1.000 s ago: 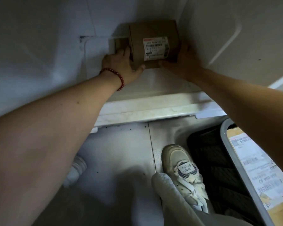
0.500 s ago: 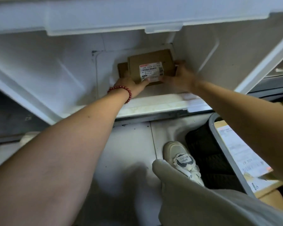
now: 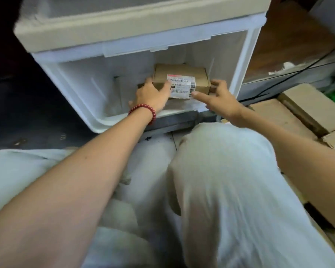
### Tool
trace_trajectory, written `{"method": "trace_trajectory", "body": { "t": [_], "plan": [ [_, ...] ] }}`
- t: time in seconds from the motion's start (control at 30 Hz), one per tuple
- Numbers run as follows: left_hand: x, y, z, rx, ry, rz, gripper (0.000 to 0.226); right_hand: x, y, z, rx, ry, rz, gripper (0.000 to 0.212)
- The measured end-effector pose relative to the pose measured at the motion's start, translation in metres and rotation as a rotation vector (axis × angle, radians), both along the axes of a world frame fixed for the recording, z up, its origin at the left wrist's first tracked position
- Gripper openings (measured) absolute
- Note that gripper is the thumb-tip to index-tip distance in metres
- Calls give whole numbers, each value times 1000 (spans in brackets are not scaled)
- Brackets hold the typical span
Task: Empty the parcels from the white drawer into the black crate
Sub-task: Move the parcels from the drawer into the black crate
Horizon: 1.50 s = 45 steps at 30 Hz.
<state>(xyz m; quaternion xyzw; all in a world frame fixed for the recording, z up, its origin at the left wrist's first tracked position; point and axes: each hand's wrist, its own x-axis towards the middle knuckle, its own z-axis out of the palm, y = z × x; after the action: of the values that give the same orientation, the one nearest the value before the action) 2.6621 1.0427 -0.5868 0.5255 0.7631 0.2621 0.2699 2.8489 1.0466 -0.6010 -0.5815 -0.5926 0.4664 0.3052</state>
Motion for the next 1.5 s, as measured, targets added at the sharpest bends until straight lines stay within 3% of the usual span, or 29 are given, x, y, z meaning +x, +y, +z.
{"method": "trace_trajectory", "body": {
  "t": [0.1, 0.23, 0.47, 0.83, 1.03, 1.27, 1.5],
  "plan": [
    [8, -31, 14, 60, -109, 41, 73, 0, -44, 7, -23, 264, -167, 57],
    [30, -74, 21, 122, -218, 84, 54, -1, -90, 12, 14, 435, -360, 38],
    [50, -119, 5, 45, -560, 209, 44, 19, -140, -9, -6, 471, -460, 21],
    [51, -111, 11, 196, -509, -153, 53, 44, -140, 1, -41, 602, -627, 30],
    [49, -104, 4, 226, -515, -169, 54, 38, -145, -6, 36, 530, -506, 53],
    [51, -98, 0, 157, -567, -57, 67, 37, -143, 1, 281, 371, -406, 64],
    [51, -98, 3, 106, -556, 36, 102, 37, -137, -1, 403, 175, -352, 61]
  ]
}}
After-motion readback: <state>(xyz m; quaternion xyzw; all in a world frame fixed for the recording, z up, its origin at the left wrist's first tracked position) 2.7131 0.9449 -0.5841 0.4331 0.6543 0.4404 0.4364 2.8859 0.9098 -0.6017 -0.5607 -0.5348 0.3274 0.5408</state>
